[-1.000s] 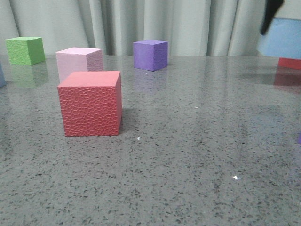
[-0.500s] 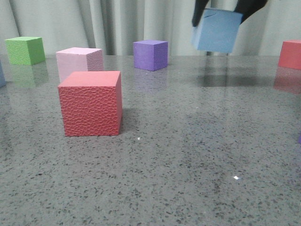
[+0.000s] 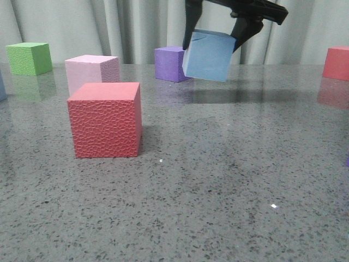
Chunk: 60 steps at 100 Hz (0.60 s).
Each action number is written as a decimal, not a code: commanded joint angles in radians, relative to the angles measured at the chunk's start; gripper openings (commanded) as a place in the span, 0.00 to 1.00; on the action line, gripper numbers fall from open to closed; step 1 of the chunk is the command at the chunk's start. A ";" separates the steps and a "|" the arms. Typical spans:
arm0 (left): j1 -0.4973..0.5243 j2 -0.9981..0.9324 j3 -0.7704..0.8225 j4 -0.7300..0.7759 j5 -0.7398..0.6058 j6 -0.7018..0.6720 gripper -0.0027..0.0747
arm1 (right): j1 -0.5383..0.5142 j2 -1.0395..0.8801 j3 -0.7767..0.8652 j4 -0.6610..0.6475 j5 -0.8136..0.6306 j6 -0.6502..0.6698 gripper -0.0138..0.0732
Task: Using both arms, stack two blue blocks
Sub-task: 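Lift the light-blue cube with the right gripper and carry it inward, then lower the light-blue cube onto the table and open the right gripper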
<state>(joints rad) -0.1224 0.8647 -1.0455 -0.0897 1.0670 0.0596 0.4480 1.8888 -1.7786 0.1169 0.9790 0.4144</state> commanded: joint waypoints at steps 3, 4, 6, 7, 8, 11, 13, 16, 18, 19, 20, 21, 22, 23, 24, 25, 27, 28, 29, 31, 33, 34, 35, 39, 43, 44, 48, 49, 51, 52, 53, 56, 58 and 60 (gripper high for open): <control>-0.006 -0.001 -0.034 -0.017 -0.059 0.000 0.89 | 0.003 -0.047 -0.035 -0.008 -0.053 0.021 0.56; -0.006 -0.001 -0.034 -0.017 -0.059 0.000 0.89 | 0.003 -0.046 -0.035 -0.008 -0.053 0.023 0.56; -0.006 -0.001 -0.034 -0.017 -0.059 0.000 0.89 | 0.003 -0.045 -0.035 -0.008 -0.053 0.024 0.56; -0.006 -0.001 -0.034 -0.017 -0.059 0.000 0.89 | 0.003 -0.043 -0.035 -0.008 -0.052 0.024 0.56; -0.006 -0.001 -0.034 -0.017 -0.059 0.000 0.89 | 0.003 -0.042 -0.035 -0.008 -0.051 0.024 0.56; -0.006 -0.001 -0.034 -0.017 -0.059 0.000 0.89 | 0.003 -0.037 -0.035 -0.008 -0.049 0.025 0.56; -0.006 -0.001 -0.034 -0.017 -0.059 0.000 0.89 | 0.003 -0.034 -0.035 -0.008 -0.048 0.025 0.56; -0.006 -0.001 -0.034 -0.017 -0.059 0.000 0.89 | 0.003 -0.030 -0.035 -0.008 -0.048 0.027 0.56; -0.006 -0.001 -0.034 -0.017 -0.059 0.000 0.89 | 0.003 -0.026 -0.035 -0.008 -0.047 0.027 0.56; -0.006 -0.001 -0.034 -0.017 -0.059 0.000 0.89 | 0.003 -0.024 -0.035 -0.008 -0.047 0.027 0.56; -0.006 -0.001 -0.034 -0.017 -0.059 0.000 0.89 | 0.003 -0.023 -0.035 -0.008 -0.047 0.027 0.56; -0.006 -0.001 -0.034 -0.017 -0.059 0.000 0.89 | 0.003 -0.022 -0.035 -0.008 -0.047 0.027 0.56; -0.006 -0.001 -0.034 -0.017 -0.059 0.000 0.89 | 0.003 -0.021 -0.035 -0.008 -0.047 0.028 0.56; -0.006 -0.001 -0.034 -0.017 -0.059 0.000 0.89 | 0.003 -0.018 -0.035 -0.008 -0.047 0.028 0.56; -0.006 -0.001 -0.034 -0.017 -0.059 0.000 0.89 | 0.003 -0.017 -0.035 -0.008 -0.047 0.029 0.56; -0.006 -0.001 -0.034 -0.017 -0.059 0.000 0.89 | 0.003 -0.015 -0.035 -0.008 -0.047 0.029 0.56; -0.006 -0.001 -0.034 -0.017 -0.059 0.000 0.89 | 0.003 -0.012 -0.035 -0.008 -0.047 0.029 0.56; -0.006 -0.001 -0.034 -0.017 -0.059 0.000 0.89 | 0.003 -0.010 -0.035 -0.008 -0.047 0.030 0.56; -0.006 -0.001 -0.034 -0.017 -0.059 0.000 0.89 | 0.003 -0.009 -0.035 -0.008 -0.047 0.030 0.56; -0.006 -0.001 -0.034 -0.017 -0.059 0.000 0.89 | 0.003 -0.005 -0.035 -0.008 -0.047 0.030 0.56; -0.006 -0.001 -0.034 -0.017 -0.059 0.000 0.89 | 0.003 -0.002 -0.035 -0.008 -0.047 0.030 0.56; -0.006 -0.001 -0.034 -0.017 -0.059 0.000 0.89 | 0.003 -0.001 -0.035 -0.008 -0.047 0.030 0.56; -0.006 -0.001 -0.034 -0.017 -0.059 0.000 0.89 | 0.003 0.001 -0.035 -0.008 -0.047 0.030 0.56; -0.006 -0.001 -0.034 -0.017 -0.059 0.000 0.89 | 0.003 0.006 -0.035 -0.008 -0.047 0.031 0.56; -0.006 -0.001 -0.034 -0.017 -0.059 0.000 0.89 | 0.003 0.008 -0.035 -0.008 -0.048 0.033 0.56; -0.006 -0.001 -0.034 -0.017 -0.059 0.000 0.89 | 0.003 0.010 -0.035 -0.008 -0.048 0.033 0.56; -0.006 -0.001 -0.034 -0.017 -0.059 0.000 0.89 | 0.003 0.012 -0.035 -0.008 -0.049 0.034 0.56; -0.006 -0.001 -0.034 -0.017 -0.059 0.000 0.89 | 0.003 0.013 -0.035 -0.008 -0.050 0.035 0.56; -0.006 -0.001 -0.034 -0.017 -0.059 0.000 0.89 | 0.003 0.014 -0.035 -0.008 -0.050 0.035 0.56; -0.006 -0.001 -0.034 -0.017 -0.059 0.000 0.89 | 0.003 0.015 -0.035 -0.008 -0.050 0.035 0.56; -0.006 -0.001 -0.034 -0.017 -0.059 0.000 0.89 | 0.003 0.015 -0.035 -0.008 -0.051 0.035 0.56; -0.006 -0.001 -0.034 -0.017 -0.059 0.000 0.89 | 0.003 0.016 -0.035 -0.008 -0.051 0.036 0.56; -0.006 -0.001 -0.034 -0.017 -0.059 0.000 0.89 | 0.003 0.016 -0.035 -0.008 -0.052 0.036 0.56; -0.006 -0.001 -0.034 -0.017 -0.059 0.000 0.89 | 0.003 0.016 -0.035 -0.008 -0.052 0.037 0.56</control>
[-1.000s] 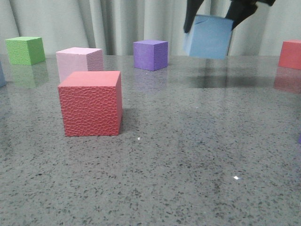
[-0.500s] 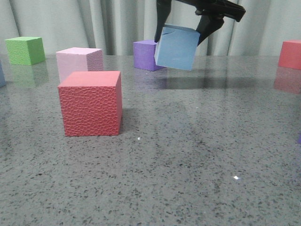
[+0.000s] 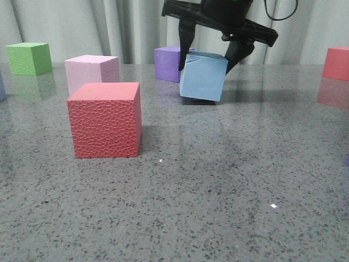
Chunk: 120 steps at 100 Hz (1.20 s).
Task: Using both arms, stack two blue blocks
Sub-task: 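Lower the light-blue cube onto the table and open the right gripper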
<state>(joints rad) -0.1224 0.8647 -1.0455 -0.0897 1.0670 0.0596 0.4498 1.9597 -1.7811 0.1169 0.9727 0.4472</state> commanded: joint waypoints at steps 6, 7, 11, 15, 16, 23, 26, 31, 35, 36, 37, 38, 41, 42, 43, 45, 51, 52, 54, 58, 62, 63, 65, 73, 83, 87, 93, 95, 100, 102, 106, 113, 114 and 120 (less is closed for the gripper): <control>-0.006 -0.001 -0.034 -0.017 -0.059 0.000 0.89 | 0.001 -0.055 -0.032 -0.008 -0.051 0.004 0.56; -0.006 -0.001 -0.034 -0.017 -0.059 0.000 0.89 | 0.001 -0.055 -0.032 -0.008 -0.051 0.004 0.56; -0.006 -0.001 -0.034 -0.017 -0.059 0.000 0.89 | 0.001 -0.055 -0.032 -0.008 -0.053 0.004 0.56; -0.006 -0.001 -0.034 -0.017 -0.059 0.000 0.89 | 0.001 -0.055 -0.032 -0.008 -0.054 0.007 0.56; -0.006 -0.001 -0.034 -0.017 -0.059 0.000 0.89 | 0.001 -0.055 -0.032 -0.008 -0.055 0.007 0.56; -0.006 -0.001 -0.034 -0.017 -0.059 0.000 0.89 | 0.001 -0.055 -0.032 -0.008 -0.054 0.011 0.56; -0.006 -0.001 -0.034 -0.017 -0.059 0.000 0.89 | 0.001 -0.055 -0.032 -0.008 -0.055 0.011 0.56; -0.006 -0.001 -0.034 -0.017 -0.059 0.000 0.89 | 0.001 -0.055 -0.032 -0.008 -0.056 0.011 0.56; -0.006 -0.001 -0.034 -0.017 -0.059 0.000 0.89 | 0.001 -0.055 -0.032 -0.008 -0.056 0.011 0.56; -0.006 -0.001 -0.034 -0.017 -0.059 0.000 0.89 | 0.001 -0.055 -0.032 -0.008 -0.056 0.011 0.56; -0.006 -0.001 -0.034 -0.017 -0.059 0.000 0.89 | 0.001 -0.055 -0.032 -0.008 -0.056 0.011 0.56; -0.006 -0.001 -0.034 -0.017 -0.059 0.000 0.89 | 0.001 -0.055 -0.032 -0.008 -0.056 0.011 0.56; -0.006 -0.001 -0.034 -0.017 -0.059 0.000 0.89 | 0.001 -0.055 -0.032 -0.008 -0.056 0.011 0.56; -0.006 -0.001 -0.034 -0.017 -0.059 0.000 0.89 | 0.001 -0.055 -0.032 -0.008 -0.056 0.011 0.56; -0.006 -0.001 -0.034 -0.017 -0.059 0.000 0.89 | 0.001 -0.055 -0.032 -0.008 -0.056 0.011 0.56; -0.006 -0.001 -0.034 -0.017 -0.059 0.000 0.89 | 0.001 -0.055 -0.032 -0.008 -0.056 0.011 0.56; -0.006 -0.001 -0.034 -0.017 -0.059 0.000 0.89 | 0.001 -0.055 -0.032 -0.008 -0.056 0.011 0.57; -0.006 -0.001 -0.034 -0.017 -0.059 0.000 0.89 | 0.001 -0.055 -0.032 -0.008 -0.056 0.011 0.57; -0.006 -0.001 -0.034 -0.017 -0.059 0.000 0.89 | 0.001 -0.055 -0.032 -0.008 -0.056 0.011 0.57; -0.006 -0.001 -0.034 -0.017 -0.059 0.000 0.89 | 0.001 -0.055 -0.032 -0.008 -0.056 0.011 0.57; -0.006 -0.001 -0.034 -0.017 -0.059 0.000 0.89 | 0.001 -0.055 -0.032 -0.008 -0.056 0.011 0.57; -0.006 -0.001 -0.034 -0.017 -0.059 0.000 0.89 | 0.001 -0.055 -0.032 -0.008 -0.056 0.011 0.57; -0.006 -0.001 -0.034 -0.017 -0.059 0.000 0.89 | 0.001 -0.055 -0.032 -0.008 -0.056 0.011 0.57; -0.006 -0.001 -0.034 -0.017 -0.059 0.000 0.89 | 0.001 -0.055 -0.032 -0.008 -0.056 0.011 0.58; -0.006 -0.001 -0.034 -0.017 -0.059 0.000 0.89 | 0.001 -0.055 -0.032 -0.008 -0.055 0.011 0.65; -0.006 -0.001 -0.034 -0.017 -0.059 0.000 0.89 | 0.001 -0.055 -0.032 -0.008 -0.055 0.011 0.68; -0.006 -0.001 -0.034 -0.017 -0.059 0.000 0.89 | 0.001 -0.055 -0.032 -0.008 -0.055 0.011 0.72; -0.006 -0.001 -0.034 -0.017 -0.059 0.000 0.89 | 0.001 -0.055 -0.032 -0.008 -0.055 0.011 0.73; -0.006 -0.001 -0.034 -0.017 -0.059 0.000 0.89 | 0.001 -0.055 -0.032 -0.007 -0.055 0.011 0.75; -0.006 -0.001 -0.034 -0.017 -0.059 0.000 0.89 | 0.001 -0.055 -0.032 -0.005 -0.055 0.011 0.76; -0.006 -0.001 -0.034 -0.017 -0.059 0.000 0.89 | 0.001 -0.055 -0.032 -0.002 -0.056 0.011 0.77; -0.006 -0.001 -0.034 -0.017 -0.059 0.000 0.89 | 0.001 -0.055 -0.032 0.002 -0.056 0.011 0.80; -0.006 -0.001 -0.034 -0.017 -0.059 0.000 0.89 | 0.001 -0.055 -0.032 0.003 -0.056 0.011 0.81; -0.006 -0.001 -0.034 -0.017 -0.059 0.000 0.89 | 0.001 -0.055 -0.032 0.005 -0.055 0.011 0.84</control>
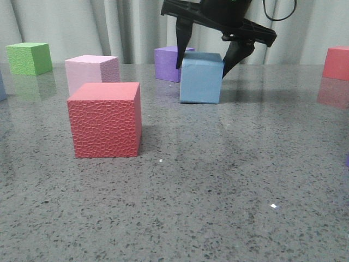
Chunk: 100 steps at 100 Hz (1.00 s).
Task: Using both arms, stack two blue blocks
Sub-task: 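Lower the light-blue cube onto the table and open the right gripper, then raise the right gripper away from the placed cube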
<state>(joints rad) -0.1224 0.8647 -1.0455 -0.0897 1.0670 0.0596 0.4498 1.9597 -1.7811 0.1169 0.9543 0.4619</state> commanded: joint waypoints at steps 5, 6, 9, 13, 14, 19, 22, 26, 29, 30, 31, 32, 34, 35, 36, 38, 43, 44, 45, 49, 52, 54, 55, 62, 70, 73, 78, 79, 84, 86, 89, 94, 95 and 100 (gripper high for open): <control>-0.006 -0.001 -0.034 -0.017 -0.059 0.000 0.89 | 0.001 -0.055 -0.032 0.006 -0.036 -0.003 0.87; -0.006 -0.001 -0.034 -0.017 -0.059 0.000 0.89 | 0.001 -0.055 -0.032 0.006 -0.034 -0.003 0.87; -0.006 -0.001 -0.034 -0.017 -0.059 0.000 0.89 | 0.001 -0.055 -0.032 0.006 -0.033 -0.003 0.88; -0.006 -0.001 -0.034 -0.017 -0.059 0.000 0.89 | 0.001 -0.055 -0.032 0.006 -0.031 -0.003 0.90; -0.006 -0.001 -0.034 -0.017 -0.059 0.000 0.89 | 0.001 -0.055 -0.032 0.006 -0.030 -0.003 0.90; -0.006 -0.001 -0.034 -0.017 -0.059 0.000 0.89 | 0.001 -0.055 -0.032 0.006 -0.029 -0.003 0.90; -0.006 -0.001 -0.034 -0.017 -0.059 0.000 0.89 | 0.001 -0.055 -0.032 0.006 -0.029 -0.003 0.90; -0.006 -0.001 -0.034 -0.017 -0.059 0.000 0.89 | 0.001 -0.055 -0.032 0.006 -0.029 -0.003 0.90; -0.006 -0.001 -0.034 -0.017 -0.059 0.000 0.89 | 0.001 -0.055 -0.032 0.006 -0.030 -0.003 0.89; -0.006 -0.001 -0.034 -0.017 -0.059 0.000 0.89 | 0.001 -0.055 -0.032 0.006 -0.030 -0.003 0.89; -0.006 -0.001 -0.034 -0.017 -0.059 0.000 0.89 | 0.001 -0.055 -0.032 0.006 -0.030 -0.003 0.89; -0.006 -0.001 -0.034 -0.017 -0.059 0.000 0.89 | 0.001 -0.055 -0.032 0.006 -0.030 -0.003 0.89; -0.006 -0.001 -0.034 -0.017 -0.059 0.000 0.89 | 0.001 -0.056 -0.032 0.006 -0.030 -0.003 0.89; -0.006 -0.001 -0.034 -0.017 -0.059 0.000 0.89 | 0.001 -0.056 -0.032 0.006 -0.030 -0.003 0.89; -0.006 -0.001 -0.034 -0.017 -0.059 0.000 0.89 | 0.001 -0.056 -0.032 0.006 -0.030 -0.003 0.89; -0.006 -0.001 -0.034 -0.017 -0.059 0.000 0.89 | 0.001 -0.058 -0.032 0.007 -0.030 -0.003 0.89; -0.006 -0.001 -0.034 -0.017 -0.059 0.000 0.89 | 0.001 -0.061 -0.035 0.007 -0.028 -0.003 0.89; -0.006 -0.001 -0.034 -0.017 -0.059 0.000 0.89 | 0.001 -0.063 -0.035 0.007 -0.027 -0.003 0.89; -0.006 -0.001 -0.034 -0.017 -0.059 0.000 0.89 | 0.001 -0.062 -0.037 0.007 -0.026 -0.003 0.89; -0.006 -0.001 -0.034 -0.017 -0.059 0.000 0.89 | 0.001 -0.064 -0.045 0.007 -0.018 -0.004 0.89; -0.006 -0.001 -0.034 -0.017 -0.059 0.000 0.89 | 0.001 -0.066 -0.056 0.007 -0.008 -0.004 0.89; -0.006 -0.001 -0.034 -0.017 -0.059 0.000 0.89 | 0.001 -0.067 -0.065 0.006 -0.003 -0.004 0.89; -0.006 -0.001 -0.034 -0.017 -0.059 0.000 0.89 | 0.001 -0.067 -0.068 0.006 0.002 -0.007 0.89; -0.006 -0.001 -0.034 -0.017 -0.059 0.000 0.89 | 0.001 -0.069 -0.104 0.006 0.031 -0.025 0.89; -0.006 -0.001 -0.034 -0.017 -0.057 0.000 0.89 | 0.001 -0.079 -0.142 0.006 0.059 -0.040 0.89; -0.006 -0.001 -0.034 -0.017 -0.057 0.000 0.89 | 0.001 -0.084 -0.159 0.006 0.072 -0.044 0.89; -0.006 -0.001 -0.034 -0.017 -0.057 0.000 0.89 | 0.001 -0.091 -0.181 0.005 0.086 -0.059 0.89; -0.006 -0.001 -0.034 -0.017 -0.057 0.000 0.89 | 0.001 -0.093 -0.184 0.003 0.088 -0.062 0.89; -0.006 -0.001 -0.034 -0.017 -0.057 0.000 0.89 | 0.001 -0.103 -0.198 -0.014 0.097 -0.067 0.89; -0.006 -0.001 -0.034 -0.017 -0.057 0.000 0.89 | 0.001 -0.107 -0.203 -0.026 0.100 -0.067 0.89; -0.006 -0.001 -0.034 -0.017 -0.057 0.000 0.89 | 0.001 -0.115 -0.205 -0.046 0.102 -0.067 0.89; -0.006 -0.001 -0.034 -0.017 -0.057 0.000 0.89 | 0.001 -0.127 -0.205 -0.086 0.104 -0.067 0.89; -0.006 -0.001 -0.034 -0.017 -0.057 0.000 0.89 | 0.001 -0.129 -0.205 -0.091 0.105 -0.067 0.89; -0.006 -0.001 -0.034 -0.017 -0.057 0.000 0.89 | -0.003 -0.141 -0.205 -0.124 0.117 -0.067 0.89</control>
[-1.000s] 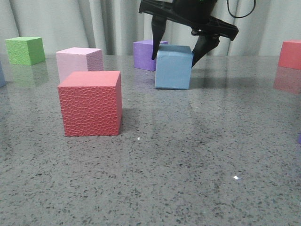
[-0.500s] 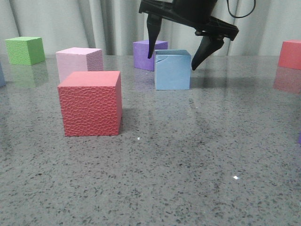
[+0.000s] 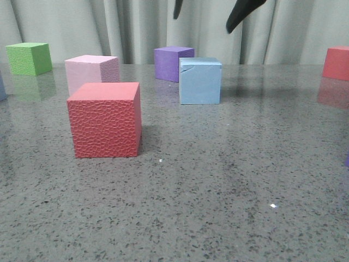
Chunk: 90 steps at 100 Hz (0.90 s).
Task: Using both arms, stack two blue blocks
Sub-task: 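Raise the right gripper away from the placed cube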
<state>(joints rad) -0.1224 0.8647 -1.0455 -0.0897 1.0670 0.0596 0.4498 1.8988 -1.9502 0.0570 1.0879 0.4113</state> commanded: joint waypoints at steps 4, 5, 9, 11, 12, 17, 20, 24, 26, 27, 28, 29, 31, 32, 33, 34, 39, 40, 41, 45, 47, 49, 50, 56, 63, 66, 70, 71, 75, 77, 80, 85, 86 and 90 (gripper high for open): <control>-0.006 -0.001 -0.034 -0.017 -0.057 0.000 0.89 | -0.006 -0.087 -0.036 -0.086 -0.005 -0.016 0.89; -0.006 -0.001 -0.034 -0.017 -0.057 0.000 0.89 | -0.008 -0.090 -0.036 -0.089 -0.003 -0.018 0.89; -0.006 -0.001 -0.034 -0.017 -0.057 0.000 0.89 | -0.013 -0.097 -0.036 -0.106 0.011 -0.029 0.89; -0.006 -0.001 -0.034 -0.017 -0.057 0.000 0.89 | -0.016 -0.101 -0.036 -0.112 0.018 -0.036 0.89; -0.006 -0.001 -0.034 -0.017 -0.057 0.000 0.89 | -0.019 -0.104 -0.036 -0.114 0.019 -0.038 0.89; -0.006 -0.001 -0.034 -0.017 -0.057 0.000 0.89 | -0.032 -0.113 -0.035 -0.116 0.028 -0.055 0.89; -0.006 -0.001 -0.034 -0.017 -0.057 0.000 0.89 | -0.041 -0.118 -0.034 -0.115 0.033 -0.068 0.89; -0.006 -0.001 -0.034 -0.017 -0.057 0.000 0.89 | -0.055 -0.126 -0.034 -0.114 0.037 -0.083 0.89; -0.006 -0.001 -0.034 -0.017 -0.057 0.000 0.89 | -0.062 -0.129 -0.034 -0.114 0.042 -0.088 0.89; -0.006 -0.001 -0.034 -0.017 -0.057 0.000 0.89 | -0.065 -0.131 -0.034 -0.114 0.046 -0.090 0.89; -0.006 -0.001 -0.034 -0.017 -0.057 0.000 0.89 | -0.067 -0.134 -0.034 -0.114 0.046 -0.093 0.89; -0.006 -0.001 -0.034 -0.017 -0.057 0.000 0.89 | -0.072 -0.136 -0.034 -0.114 0.049 -0.094 0.89; -0.006 -0.001 -0.034 -0.017 -0.057 0.000 0.89 | -0.081 -0.139 -0.034 -0.114 0.052 -0.099 0.89; -0.006 -0.001 -0.034 -0.017 -0.057 0.000 0.89 | -0.083 -0.139 -0.034 -0.114 0.055 -0.103 0.89; -0.006 -0.001 -0.034 -0.017 -0.057 0.000 0.89 | -0.088 -0.142 -0.034 -0.114 0.055 -0.104 0.89; -0.006 -0.001 -0.034 -0.017 -0.057 0.000 0.89 | -0.091 -0.144 -0.034 -0.114 0.058 -0.105 0.89; -0.006 -0.001 -0.034 -0.017 -0.057 0.000 0.89 | -0.109 -0.153 -0.033 -0.113 0.067 -0.128 0.89; -0.006 -0.001 -0.034 -0.017 -0.057 0.000 0.89 | -0.111 -0.156 -0.033 -0.113 0.069 -0.131 0.89; -0.006 -0.001 -0.034 -0.017 -0.057 0.000 0.89 | -0.117 -0.157 -0.032 -0.113 0.071 -0.134 0.89; -0.006 -0.001 -0.034 -0.017 -0.057 0.000 0.89 | -0.132 -0.165 -0.031 -0.113 0.075 -0.151 0.89; -0.006 -0.001 -0.034 -0.017 -0.057 0.000 0.89 | -0.137 -0.168 -0.031 -0.113 0.077 -0.160 0.89; -0.006 -0.001 -0.034 -0.017 -0.057 0.000 0.89 | -0.145 -0.174 -0.031 -0.112 0.080 -0.168 0.89; -0.006 -0.001 -0.034 -0.017 -0.057 0.000 0.89 | -0.150 -0.175 -0.030 -0.112 0.081 -0.173 0.89; -0.006 -0.001 -0.034 -0.017 -0.057 0.000 0.89 | -0.169 -0.189 -0.020 -0.112 0.079 -0.198 0.89; -0.006 -0.001 -0.034 -0.017 -0.057 0.000 0.89 | -0.198 -0.211 0.006 -0.111 0.076 -0.218 0.89; -0.006 -0.001 -0.034 -0.017 -0.057 0.000 0.89 | -0.213 -0.222 0.025 -0.111 0.073 -0.222 0.89; -0.006 -0.001 -0.034 -0.017 -0.057 0.000 0.89 | -0.228 -0.237 0.049 -0.110 0.067 -0.227 0.89; -0.006 -0.001 -0.034 -0.017 -0.057 0.000 0.89 | -0.234 -0.243 0.059 -0.110 0.064 -0.227 0.89; -0.006 -0.001 -0.034 -0.017 -0.057 0.000 0.89 | -0.250 -0.264 0.087 -0.110 0.057 -0.229 0.89; -0.006 -0.001 -0.034 -0.017 -0.057 0.000 0.89 | -0.259 -0.272 0.106 -0.110 0.053 -0.232 0.89; -0.006 -0.001 -0.034 -0.017 -0.057 0.000 0.89 | -0.274 -0.293 0.140 -0.109 0.044 -0.235 0.89; -0.006 -0.001 -0.034 -0.017 -0.057 0.000 0.89 | -0.293 -0.327 0.192 -0.109 0.022 -0.243 0.89; -0.006 -0.001 -0.034 -0.017 -0.057 0.000 0.89 | -0.296 -0.332 0.199 -0.109 0.019 -0.244 0.89; -0.006 -0.001 -0.034 -0.017 -0.057 0.000 0.89 | -0.310 -0.365 0.248 -0.109 0.000 -0.250 0.89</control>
<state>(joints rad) -0.1224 0.8647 -1.0455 -0.0897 1.0670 0.0596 0.1717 1.6362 -1.7532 -0.0405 1.1658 0.1864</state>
